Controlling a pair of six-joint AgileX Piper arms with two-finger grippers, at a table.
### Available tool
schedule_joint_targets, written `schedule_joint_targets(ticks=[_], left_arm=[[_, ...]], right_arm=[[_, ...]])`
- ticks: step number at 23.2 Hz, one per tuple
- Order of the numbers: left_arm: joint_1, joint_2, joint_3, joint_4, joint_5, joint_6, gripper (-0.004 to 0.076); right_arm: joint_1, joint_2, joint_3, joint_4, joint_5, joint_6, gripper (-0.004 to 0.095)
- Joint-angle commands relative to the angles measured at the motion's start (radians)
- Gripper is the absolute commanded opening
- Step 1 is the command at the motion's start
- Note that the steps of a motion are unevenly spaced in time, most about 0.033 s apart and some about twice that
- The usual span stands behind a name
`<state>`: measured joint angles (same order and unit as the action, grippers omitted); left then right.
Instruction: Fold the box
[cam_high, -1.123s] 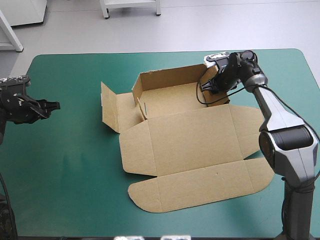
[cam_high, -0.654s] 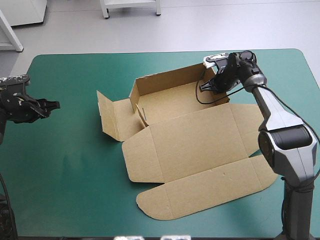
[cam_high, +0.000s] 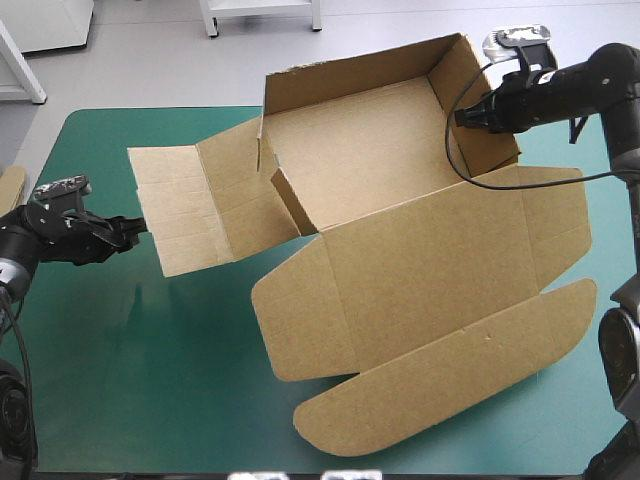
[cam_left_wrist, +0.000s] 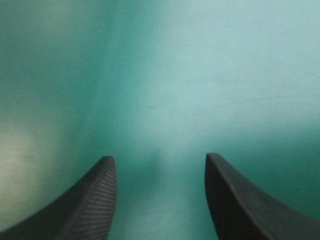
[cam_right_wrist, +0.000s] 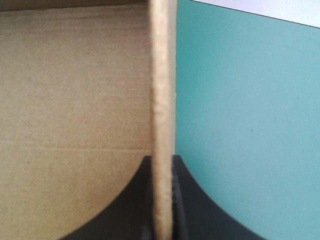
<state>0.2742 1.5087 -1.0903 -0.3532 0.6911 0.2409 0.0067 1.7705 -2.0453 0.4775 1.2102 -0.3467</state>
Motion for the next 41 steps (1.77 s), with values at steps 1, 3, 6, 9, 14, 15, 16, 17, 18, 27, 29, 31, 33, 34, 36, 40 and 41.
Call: schedule_joint_targets(ticks=[1, 3, 6, 9, 14, 15, 16, 17, 18, 27, 29, 31, 33, 34, 36, 40, 41], left_arm=[[0.0, -0.009, -0.015, -0.334, -0.017, 0.199, 0.0386], [0.0, 0.01, -0.015, -0.584, 0.067, 0.385, 0.0385], [0.0, 0.021, -0.012, -0.89, 0.255, 0.6, 0.0385], [-0.002, 0.027, -0.012, -1.025, 0.386, 0.657, 0.0385], [-0.076, 0.027, -0.012, -1.208, 0.474, 0.687, 0.0385], [-0.092, 0.027, -0.012, -1.218, 0.474, 0.689, 0.0385], [-0.118, 0.027, -0.012, -1.236, 0.474, 0.694, 0.0385], [-0.14, 0.027, -0.012, -1.25, 0.474, 0.701, 0.0385], [-0.152, 0.027, -0.012, -1.265, 0.474, 0.708, 0.0385], [-0.234, 0.027, -0.014, -1.433, 0.606, 0.74, 0.0387], [-0.234, 0.027, -0.014, -1.476, 0.606, 0.74, 0.0424], [-0.239, 0.027, -0.014, -1.462, 0.606, 0.737, 0.0441], [-0.251, 0.027, -0.014, -1.465, 0.608, 0.73, 0.0459], [-0.262, 0.025, -0.014, -1.484, 0.608, 0.73, 0.0468], [-0.277, 0.023, -0.023, -1.49, 0.608, 0.73, 0.0467], [-0.291, 0.023, -0.065, -1.488, 0.604, 0.725, 0.0467], [-0.297, 0.023, -0.076, -1.479, 0.589, 0.718, 0.0467]], right_arm=[[-0.029, -0.07, -0.016, 0.13, -0.003, -0.027, -0.0015], [-0.029, -0.072, 0.013, 0.163, -0.011, -0.035, -0.0015], [-0.027, -0.072, 0.09, 0.196, -0.072, -0.065, -0.0015], [-0.027, -0.072, 0.124, 0.214, -0.094, -0.078, -0.0015], [-0.027, -0.072, 0.163, 0.252, -0.124, -0.098, -0.0015], [-0.027, -0.072, 0.168, 0.252, -0.127, -0.098, -0.0015], [-0.027, -0.072, 0.173, 0.254, -0.133, -0.1, -0.0015], [-0.027, -0.072, 0.181, 0.252, -0.135, -0.104, -0.0015], [-0.027, -0.072, 0.186, 0.247, -0.139, -0.104, -0.0015], [-0.027, -0.072, 0.224, 0.096, -0.176, -0.088, -0.0005], [-0.025, -0.072, 0.224, 0.096, -0.181, -0.076, -0.0003], [-0.015, -0.072, 0.224, 0.089, -0.185, -0.063, -0.0003], [0.008, -0.072, 0.224, 0.049, -0.205, -0.038, -0.0003], [0.039, -0.072, 0.224, -0.01, -0.232, -0.024, -0.0003], [0.07, -0.068, 0.224, -0.052, -0.265, 0.02, -0.0003], [0.082, -0.043, 0.224, -0.015, -0.276, 0.044, -0.0003], [0.085, -0.039, 0.224, -0.013, -0.276, 0.056, -0.0003]])
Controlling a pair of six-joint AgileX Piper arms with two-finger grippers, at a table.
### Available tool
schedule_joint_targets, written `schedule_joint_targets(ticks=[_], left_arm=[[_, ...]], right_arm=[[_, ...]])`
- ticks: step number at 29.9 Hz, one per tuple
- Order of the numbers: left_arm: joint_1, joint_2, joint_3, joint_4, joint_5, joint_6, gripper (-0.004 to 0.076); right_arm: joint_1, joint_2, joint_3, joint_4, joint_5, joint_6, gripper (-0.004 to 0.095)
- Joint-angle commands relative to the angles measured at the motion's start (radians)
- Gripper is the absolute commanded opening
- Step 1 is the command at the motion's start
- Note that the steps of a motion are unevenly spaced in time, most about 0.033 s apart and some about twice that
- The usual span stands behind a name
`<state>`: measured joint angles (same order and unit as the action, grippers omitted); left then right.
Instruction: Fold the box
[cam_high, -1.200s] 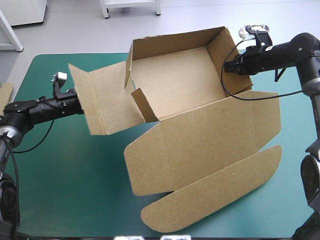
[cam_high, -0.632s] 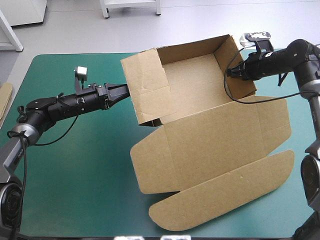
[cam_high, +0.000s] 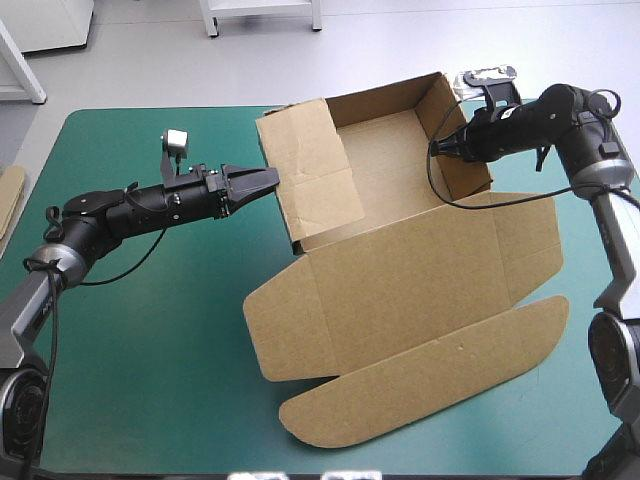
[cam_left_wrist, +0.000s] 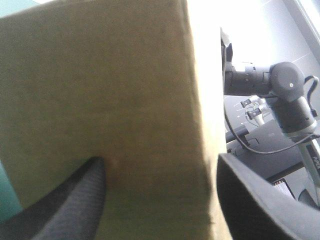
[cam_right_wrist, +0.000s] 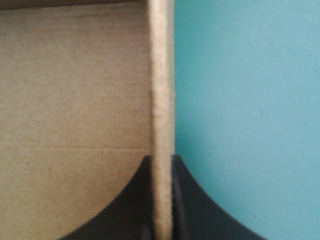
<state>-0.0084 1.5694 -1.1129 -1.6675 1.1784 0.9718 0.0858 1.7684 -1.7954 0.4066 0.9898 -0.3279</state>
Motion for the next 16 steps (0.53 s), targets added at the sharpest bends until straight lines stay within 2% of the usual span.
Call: schedule_joint_targets(ticks=[1, 8, 11, 16], left_arm=[[-0.019, -0.038, -0.062, -0.155, 0.081, -0.015, 0.0467], [-0.044, -0.036, -0.126, -0.018, -0.073, -0.099, 0.0467], [-0.071, -0.034, -0.183, 0.163, -0.154, -0.199, 0.0466], [-0.129, -0.017, -0.296, 0.542, -0.231, -0.424, 0.0463]], right_arm=[[0.006, -0.031, -0.026, 0.058, -0.055, 0.044, -0.0003], [0.044, -0.02, -0.026, 0.009, -0.066, 0.114, -0.0003], [0.066, -0.02, -0.026, -0.019, -0.066, 0.159, -0.0003], [0.091, -0.02, -0.026, -0.032, -0.066, 0.214, -0.0003]])
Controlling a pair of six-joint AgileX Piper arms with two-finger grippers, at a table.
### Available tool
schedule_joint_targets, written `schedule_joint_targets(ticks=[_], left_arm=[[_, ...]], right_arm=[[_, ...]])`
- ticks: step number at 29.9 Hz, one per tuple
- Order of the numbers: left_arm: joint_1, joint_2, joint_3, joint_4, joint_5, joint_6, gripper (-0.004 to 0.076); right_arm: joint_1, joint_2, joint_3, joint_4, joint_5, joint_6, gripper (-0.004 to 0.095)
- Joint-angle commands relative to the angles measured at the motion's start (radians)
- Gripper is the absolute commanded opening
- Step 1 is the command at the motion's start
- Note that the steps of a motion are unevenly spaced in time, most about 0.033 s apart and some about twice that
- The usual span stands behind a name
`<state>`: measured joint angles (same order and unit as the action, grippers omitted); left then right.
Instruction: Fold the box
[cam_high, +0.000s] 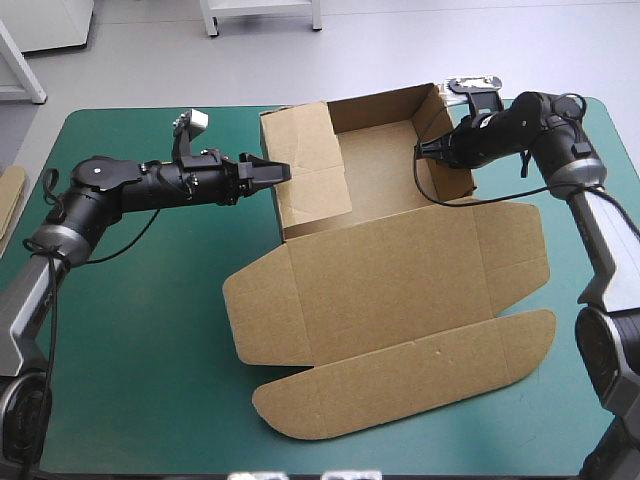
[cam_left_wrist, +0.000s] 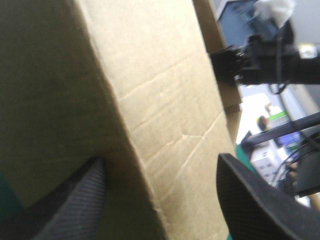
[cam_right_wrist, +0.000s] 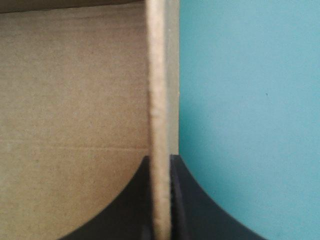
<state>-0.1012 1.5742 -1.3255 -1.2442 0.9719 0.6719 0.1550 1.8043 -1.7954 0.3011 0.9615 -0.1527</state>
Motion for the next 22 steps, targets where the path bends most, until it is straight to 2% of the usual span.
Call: schedule_joint_targets(ticks=[1, 7, 11, 18, 22], left_arm=[[-0.046, -0.016, -0.106, 0.168, -0.033, -0.152, 0.0463], [-0.099, 0.04, -0.236, 0.414, -0.02, -0.331, 0.0455], [-0.139, 0.084, -0.299, 0.559, 0.023, -0.431, 0.045], [-0.206, 0.124, -0.319, 0.775, 0.015, -0.544, 0.043], [-0.217, 0.138, -0.32, 0.814, -0.001, -0.563, 0.0426]], right_arm=[[0.027, -0.056, -0.026, 0.074, -0.038, 0.047, -0.0003], [0.075, -0.054, -0.026, 0.013, -0.047, 0.107, -0.0003], [0.084, -0.054, -0.026, 0.023, -0.052, 0.134, -0.0003], [0.084, -0.045, -0.026, 0.038, -0.053, 0.159, -0.0003], [0.084, -0.032, -0.026, 0.075, -0.053, 0.153, -0.0003]])
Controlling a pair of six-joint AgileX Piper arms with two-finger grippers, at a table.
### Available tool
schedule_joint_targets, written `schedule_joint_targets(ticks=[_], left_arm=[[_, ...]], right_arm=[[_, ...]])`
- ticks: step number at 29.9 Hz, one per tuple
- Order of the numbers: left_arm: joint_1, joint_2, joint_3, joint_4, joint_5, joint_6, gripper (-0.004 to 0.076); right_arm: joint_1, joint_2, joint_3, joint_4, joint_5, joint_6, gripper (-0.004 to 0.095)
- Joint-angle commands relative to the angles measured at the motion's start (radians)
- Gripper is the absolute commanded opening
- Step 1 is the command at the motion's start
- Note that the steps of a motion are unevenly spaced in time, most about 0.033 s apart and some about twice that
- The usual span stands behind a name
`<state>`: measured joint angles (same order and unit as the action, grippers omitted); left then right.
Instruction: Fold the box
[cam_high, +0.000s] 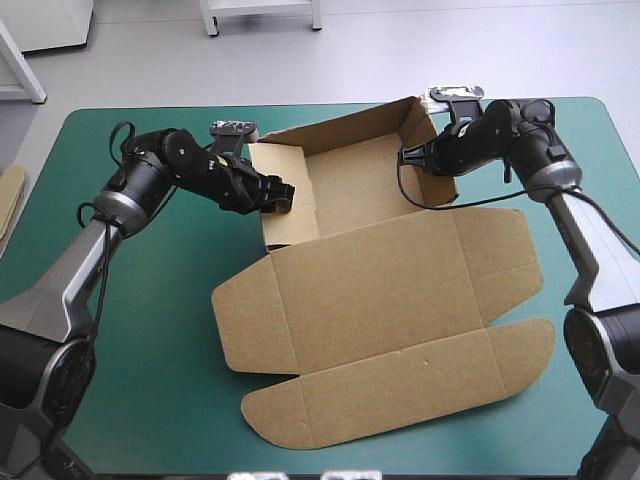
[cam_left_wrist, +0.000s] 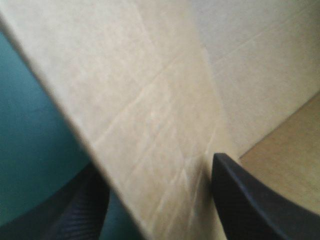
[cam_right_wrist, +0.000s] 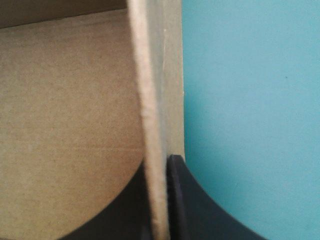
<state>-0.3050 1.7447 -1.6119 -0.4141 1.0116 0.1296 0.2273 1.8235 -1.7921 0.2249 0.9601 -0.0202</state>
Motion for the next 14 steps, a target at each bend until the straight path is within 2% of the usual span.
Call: schedule_joint_targets(ticks=[1, 3, 7, 10, 14], left_arm=[[-0.013, -0.03, -0.035, -0.016, -0.046, -0.021, 0.0424], [-0.013, -0.022, -0.051, 0.002, -0.048, -0.032, 0.0395], [-0.013, 0.002, -0.1, 0.045, -0.048, -0.062, 0.0286], [-0.013, 0.037, -0.146, 0.043, -0.033, -0.062, 0.0186], [-0.013, 0.09, -0.224, 0.068, 0.038, -0.062, 0.0071]], right_arm=[[0.012, -0.047, -0.03, 0.156, -0.051, 0.026, -0.0003], [0.012, -0.04, -0.03, 0.156, -0.049, 0.026, -0.0003], [0.018, -0.036, -0.03, 0.151, -0.043, 0.02, -0.0003], [0.039, -0.036, -0.03, 0.104, -0.043, 0.029, -0.0003], [0.082, -0.033, -0.03, 0.005, -0.045, 0.079, 0.0001]])
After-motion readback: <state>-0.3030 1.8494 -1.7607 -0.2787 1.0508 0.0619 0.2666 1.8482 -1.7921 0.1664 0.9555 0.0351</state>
